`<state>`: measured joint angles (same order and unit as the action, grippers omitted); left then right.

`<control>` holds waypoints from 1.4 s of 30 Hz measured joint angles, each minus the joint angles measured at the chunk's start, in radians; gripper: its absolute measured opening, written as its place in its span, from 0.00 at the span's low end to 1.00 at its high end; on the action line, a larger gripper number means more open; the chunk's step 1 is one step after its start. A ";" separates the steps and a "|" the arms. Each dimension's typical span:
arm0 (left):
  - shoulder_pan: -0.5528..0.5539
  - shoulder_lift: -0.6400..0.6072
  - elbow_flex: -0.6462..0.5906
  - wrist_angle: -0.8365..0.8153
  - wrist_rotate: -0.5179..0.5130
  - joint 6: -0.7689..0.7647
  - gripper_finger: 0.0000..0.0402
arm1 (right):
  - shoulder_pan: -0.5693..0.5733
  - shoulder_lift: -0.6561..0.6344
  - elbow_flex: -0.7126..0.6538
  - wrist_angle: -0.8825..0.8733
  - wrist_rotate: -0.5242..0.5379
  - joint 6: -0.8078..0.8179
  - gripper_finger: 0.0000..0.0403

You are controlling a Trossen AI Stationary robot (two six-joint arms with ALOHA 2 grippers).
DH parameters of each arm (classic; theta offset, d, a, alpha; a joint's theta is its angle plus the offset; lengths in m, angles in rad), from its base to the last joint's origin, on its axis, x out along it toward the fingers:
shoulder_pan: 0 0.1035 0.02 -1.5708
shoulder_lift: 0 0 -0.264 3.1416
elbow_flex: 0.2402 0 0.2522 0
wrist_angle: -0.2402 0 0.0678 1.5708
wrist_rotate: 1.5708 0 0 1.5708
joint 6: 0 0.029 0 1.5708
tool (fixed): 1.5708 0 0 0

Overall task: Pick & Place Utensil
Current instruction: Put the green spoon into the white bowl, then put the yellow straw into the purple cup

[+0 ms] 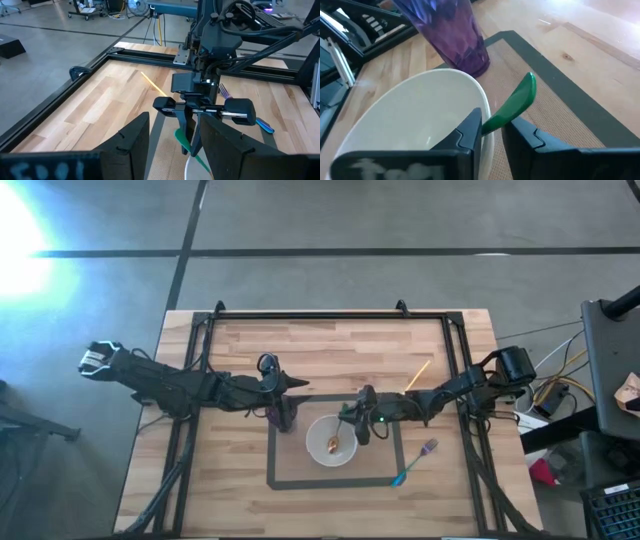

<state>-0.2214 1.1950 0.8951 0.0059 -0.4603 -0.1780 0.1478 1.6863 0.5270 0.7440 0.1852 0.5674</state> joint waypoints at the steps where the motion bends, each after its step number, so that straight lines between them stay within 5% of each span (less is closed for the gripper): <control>1: 0.000 0.000 0.000 0.000 0.000 0.000 0.42 | 0.000 -0.001 -0.001 -0.001 0.000 0.000 0.17; 19: 0.000 0.000 0.000 0.000 0.000 0.001 0.42 | 0.000 -0.023 -0.006 -0.001 -0.003 0.003 0.35; 35: 0.000 0.000 0.000 -0.003 0.000 -0.003 0.42 | -0.011 -0.234 -0.008 -0.315 -0.001 -0.032 0.40; 42: 0.000 0.000 0.000 -0.003 0.000 -0.003 0.42 | -0.011 -0.403 -0.008 -0.588 0.000 -0.056 0.37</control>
<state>-0.2211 1.1950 0.8951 0.0029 -0.4603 -0.1806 0.1364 1.2832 0.5190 0.1563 0.1848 0.5114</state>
